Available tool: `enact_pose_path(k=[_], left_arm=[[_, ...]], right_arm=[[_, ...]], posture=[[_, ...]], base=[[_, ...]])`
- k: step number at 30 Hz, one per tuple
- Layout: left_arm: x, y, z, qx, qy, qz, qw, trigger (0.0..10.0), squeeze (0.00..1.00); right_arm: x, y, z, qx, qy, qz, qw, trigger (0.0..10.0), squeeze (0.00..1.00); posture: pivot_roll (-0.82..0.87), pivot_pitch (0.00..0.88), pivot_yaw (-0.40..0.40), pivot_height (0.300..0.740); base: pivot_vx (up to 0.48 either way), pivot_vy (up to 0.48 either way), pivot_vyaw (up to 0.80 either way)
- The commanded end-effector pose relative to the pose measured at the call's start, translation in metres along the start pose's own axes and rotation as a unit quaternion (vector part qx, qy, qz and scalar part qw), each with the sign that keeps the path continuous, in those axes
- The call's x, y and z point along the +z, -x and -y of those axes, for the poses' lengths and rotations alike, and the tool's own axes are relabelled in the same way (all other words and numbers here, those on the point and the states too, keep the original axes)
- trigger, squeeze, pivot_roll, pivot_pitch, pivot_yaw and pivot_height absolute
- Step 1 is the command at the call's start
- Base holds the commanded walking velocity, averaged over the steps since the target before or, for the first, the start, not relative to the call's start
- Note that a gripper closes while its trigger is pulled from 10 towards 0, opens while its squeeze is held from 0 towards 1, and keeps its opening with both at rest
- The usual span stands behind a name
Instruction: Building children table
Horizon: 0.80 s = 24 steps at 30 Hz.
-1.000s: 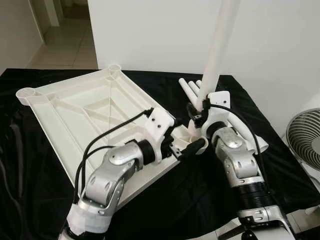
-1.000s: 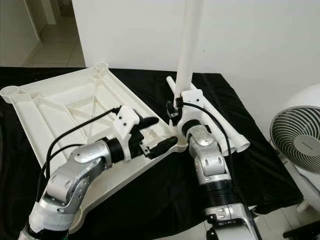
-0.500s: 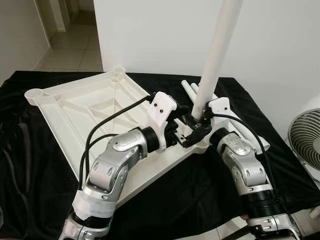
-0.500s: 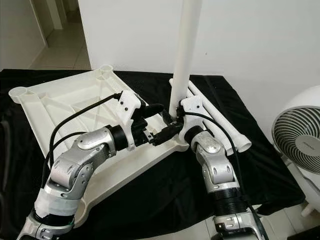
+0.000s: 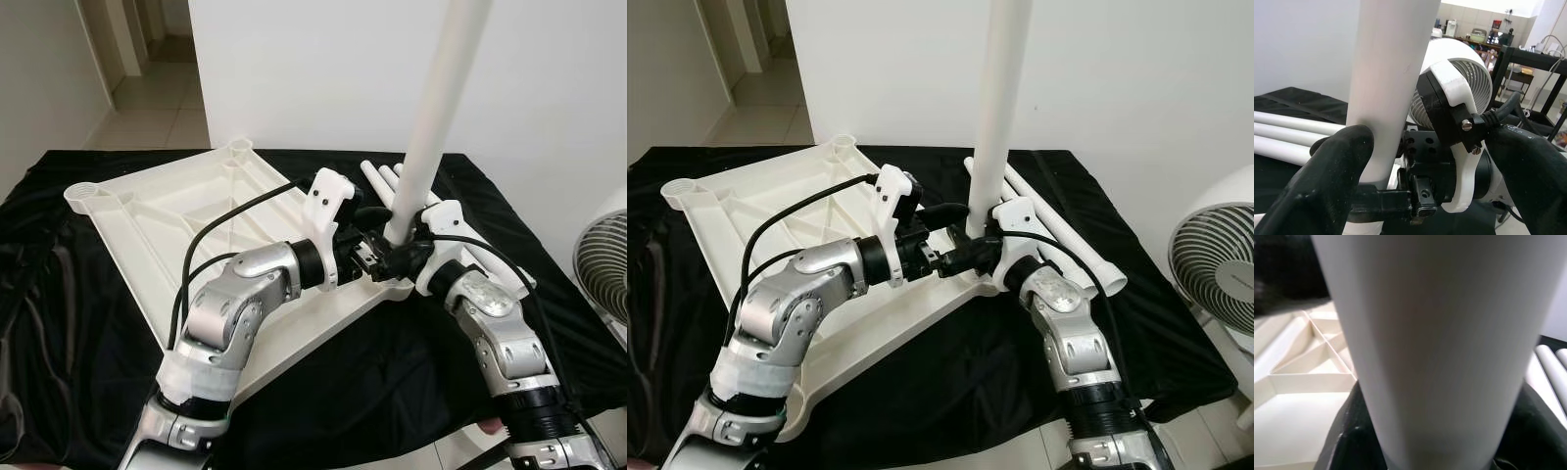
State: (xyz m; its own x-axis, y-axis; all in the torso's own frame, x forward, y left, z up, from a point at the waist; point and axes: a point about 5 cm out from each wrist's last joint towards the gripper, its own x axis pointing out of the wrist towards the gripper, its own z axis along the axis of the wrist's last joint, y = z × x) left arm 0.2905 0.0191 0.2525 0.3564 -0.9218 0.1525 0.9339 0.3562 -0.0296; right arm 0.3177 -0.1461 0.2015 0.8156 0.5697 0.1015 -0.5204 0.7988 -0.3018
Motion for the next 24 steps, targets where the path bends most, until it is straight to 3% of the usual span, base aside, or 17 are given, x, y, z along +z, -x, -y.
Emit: enact_pose_path(k=[1, 12, 24], left_arm=[[0.027, 0.002, -0.004, 0.010, -0.027, 0.056, 0.998, 10.0, 0.00], [0.024, 0.006, -0.007, 0.004, -0.023, 0.044, 0.999, 10.0, 0.00], [0.020, 0.017, -0.006, -0.006, -0.024, 0.039, 0.999, 10.0, 0.00]], right_arm=[[-0.010, 0.002, -0.017, 0.054, -0.005, -0.016, 0.998, 10.0, 0.00], [-0.015, 0.005, 0.002, -0.011, -0.056, -0.015, 0.998, 10.0, 0.00], [-0.017, 0.010, 0.007, -0.033, -0.070, -0.015, 0.997, 10.0, 0.00]], posture=[[-0.01, 0.000, 0.011, 0.740], [-0.04, 0.000, 0.026, 0.740], [-0.05, 0.000, 0.027, 0.740]], base=[[0.000, 0.000, 0.00], [0.000, 0.000, 0.00], [0.000, 0.000, 0.00]])
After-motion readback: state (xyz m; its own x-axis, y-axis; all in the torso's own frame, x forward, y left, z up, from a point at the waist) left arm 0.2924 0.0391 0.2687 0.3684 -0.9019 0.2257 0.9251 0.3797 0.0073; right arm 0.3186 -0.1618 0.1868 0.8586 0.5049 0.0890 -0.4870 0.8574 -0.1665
